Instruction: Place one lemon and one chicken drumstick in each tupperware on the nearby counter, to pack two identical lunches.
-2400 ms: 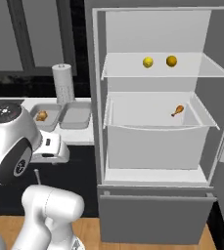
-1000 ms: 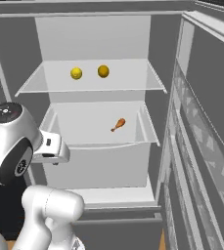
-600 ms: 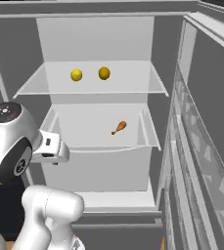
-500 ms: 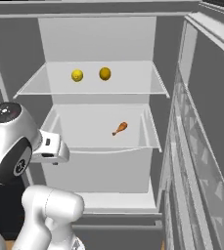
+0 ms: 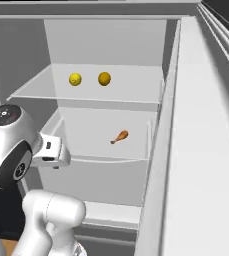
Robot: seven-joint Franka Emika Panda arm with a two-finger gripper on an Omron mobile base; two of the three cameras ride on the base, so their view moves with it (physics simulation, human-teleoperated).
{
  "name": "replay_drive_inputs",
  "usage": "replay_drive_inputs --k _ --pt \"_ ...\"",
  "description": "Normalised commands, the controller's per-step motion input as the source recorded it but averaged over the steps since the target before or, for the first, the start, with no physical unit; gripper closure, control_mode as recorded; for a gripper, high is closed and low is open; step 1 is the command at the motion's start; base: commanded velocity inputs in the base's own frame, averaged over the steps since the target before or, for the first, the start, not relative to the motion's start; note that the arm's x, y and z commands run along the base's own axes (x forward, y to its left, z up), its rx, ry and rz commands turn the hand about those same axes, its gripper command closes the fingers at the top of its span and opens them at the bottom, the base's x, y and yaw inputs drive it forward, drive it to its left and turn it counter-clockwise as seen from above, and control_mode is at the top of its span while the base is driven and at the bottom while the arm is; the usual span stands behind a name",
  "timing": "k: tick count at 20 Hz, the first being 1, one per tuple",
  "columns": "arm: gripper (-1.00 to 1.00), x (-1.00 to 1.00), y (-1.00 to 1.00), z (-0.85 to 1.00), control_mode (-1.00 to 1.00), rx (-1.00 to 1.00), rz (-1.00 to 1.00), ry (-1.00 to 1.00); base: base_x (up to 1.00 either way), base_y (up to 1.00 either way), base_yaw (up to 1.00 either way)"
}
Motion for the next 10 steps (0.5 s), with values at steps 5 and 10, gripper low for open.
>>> replay_drive_inputs --k 5,10 --pt "-1.0 0.0 0.0 0.0 -1.0 0.0 0.0 0.0 0.07 -0.22 0.11" --pt "-1.0 0.22 0.24 -0.01 -1.0 0.0 -0.02 -0.1 0.0 0.0 0.0"
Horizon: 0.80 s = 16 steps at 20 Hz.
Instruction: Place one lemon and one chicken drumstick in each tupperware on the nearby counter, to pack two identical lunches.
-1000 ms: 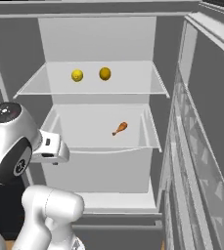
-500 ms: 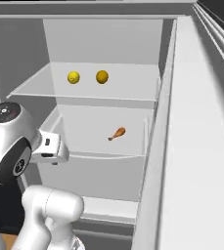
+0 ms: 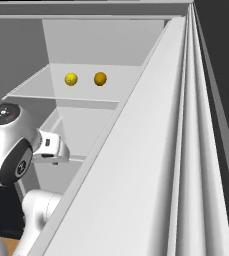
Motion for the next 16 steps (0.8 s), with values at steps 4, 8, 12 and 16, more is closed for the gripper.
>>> replay_drive_inputs --k 4,8,12,16 --pt "-1.0 0.09 0.21 0.28 -1.0 0.0 -0.01 -0.48 0.0 0.0 0.0" --pt "-1.0 0.01 0.01 0.63 -1.0 0.05 -0.02 -0.42 0.0 0.0 0.0" --pt "-1.0 0.14 0.0 0.71 -1.0 0.17 -0.11 -0.07 0.0 0.0 0.0" --pt "-1.0 0.4 0.0 0.56 -1.0 0.16 -0.13 0.0 0.0 0.0 0.0"
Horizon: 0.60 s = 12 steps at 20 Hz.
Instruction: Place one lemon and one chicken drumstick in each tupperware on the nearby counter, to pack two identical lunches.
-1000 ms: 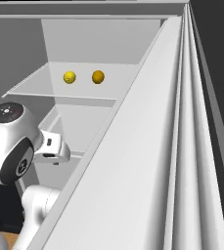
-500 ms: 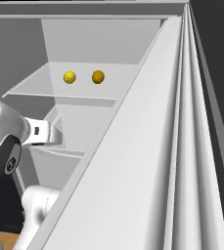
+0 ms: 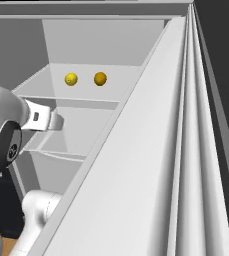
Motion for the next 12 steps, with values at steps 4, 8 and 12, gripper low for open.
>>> replay_drive_inputs --k 4,8,12 --pt "-1.0 0.6 0.0 0.32 -1.0 0.11 -0.17 0.0 0.0 0.0 0.0" --pt "-1.0 0.69 0.06 0.05 -1.0 0.01 -0.04 0.01 0.0 0.0 0.0" --pt "-1.0 0.64 0.01 0.0 -1.0 0.0 0.0 0.0 0.0 0.0 0.0"
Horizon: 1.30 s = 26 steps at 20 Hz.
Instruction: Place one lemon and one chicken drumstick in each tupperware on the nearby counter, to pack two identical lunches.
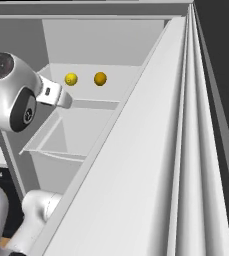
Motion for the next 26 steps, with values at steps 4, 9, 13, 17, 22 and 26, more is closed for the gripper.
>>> replay_drive_inputs --k 4,9,13,17,22,26 --pt "-1.0 0.55 0.04 0.03 -1.0 0.0 0.0 0.0 0.0 0.0 0.0" --pt "-1.0 0.6 0.08 0.01 -1.0 0.0 0.0 0.0 0.0 0.0 0.0" --pt "-1.0 0.79 0.02 0.0 -1.0 0.0 0.0 0.06 0.0 0.0 0.0" --pt "-1.0 0.83 0.0 0.0 -1.0 0.0 0.0 0.03 0.0 0.0 0.0" --pt "-1.0 0.79 0.16 -0.04 -1.0 0.0 0.0 0.02 0.0 0.0 0.0" --pt "-1.0 0.75 0.23 -0.06 -1.0 0.0 0.0 0.05 0.0 0.0 0.0"
